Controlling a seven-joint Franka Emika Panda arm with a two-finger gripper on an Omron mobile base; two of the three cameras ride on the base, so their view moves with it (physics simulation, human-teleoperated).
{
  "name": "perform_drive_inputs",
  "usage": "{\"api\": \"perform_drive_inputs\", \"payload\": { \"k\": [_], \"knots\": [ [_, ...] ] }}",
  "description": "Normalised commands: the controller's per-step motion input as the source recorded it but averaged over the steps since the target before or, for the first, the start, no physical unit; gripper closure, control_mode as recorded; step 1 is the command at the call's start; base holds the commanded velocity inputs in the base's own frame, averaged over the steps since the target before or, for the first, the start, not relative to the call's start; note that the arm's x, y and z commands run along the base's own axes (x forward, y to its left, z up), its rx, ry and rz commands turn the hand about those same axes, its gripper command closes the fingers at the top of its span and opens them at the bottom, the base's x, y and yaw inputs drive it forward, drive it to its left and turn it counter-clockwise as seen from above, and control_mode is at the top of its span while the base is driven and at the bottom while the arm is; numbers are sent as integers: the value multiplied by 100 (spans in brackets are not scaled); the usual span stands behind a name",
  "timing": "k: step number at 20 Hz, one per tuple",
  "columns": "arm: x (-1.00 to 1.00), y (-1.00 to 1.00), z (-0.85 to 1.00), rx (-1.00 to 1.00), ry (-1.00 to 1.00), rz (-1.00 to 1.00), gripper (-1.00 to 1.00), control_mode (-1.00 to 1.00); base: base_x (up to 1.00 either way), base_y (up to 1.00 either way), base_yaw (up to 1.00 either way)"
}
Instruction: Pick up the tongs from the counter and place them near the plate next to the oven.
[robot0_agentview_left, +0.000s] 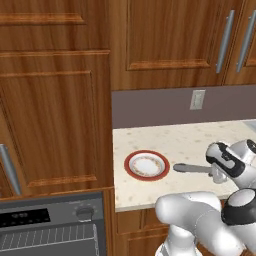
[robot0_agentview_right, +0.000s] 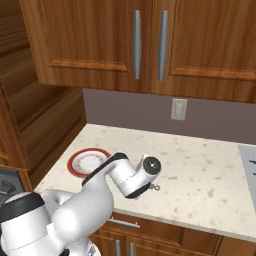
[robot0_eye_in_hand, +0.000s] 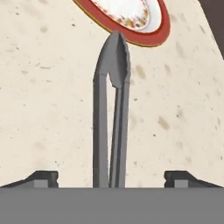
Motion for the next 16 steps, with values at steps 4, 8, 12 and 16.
{"api": "perform_drive_inputs", "payload": {
  "k": [4, 8, 12, 16],
  "knots": [
    [-47, -12, 79, 21, -26, 1, -100, -100, 0, 0, 0],
    [-65, 0, 98, 3, -7, 6, -100, -100, 0, 0, 0],
    [-53, 14, 92, -7, 5, 8, -100, -100, 0, 0, 0],
    [-58, 40, 59, -26, 13, 2, -100, -100, 0, 0, 0]
  ]
}}
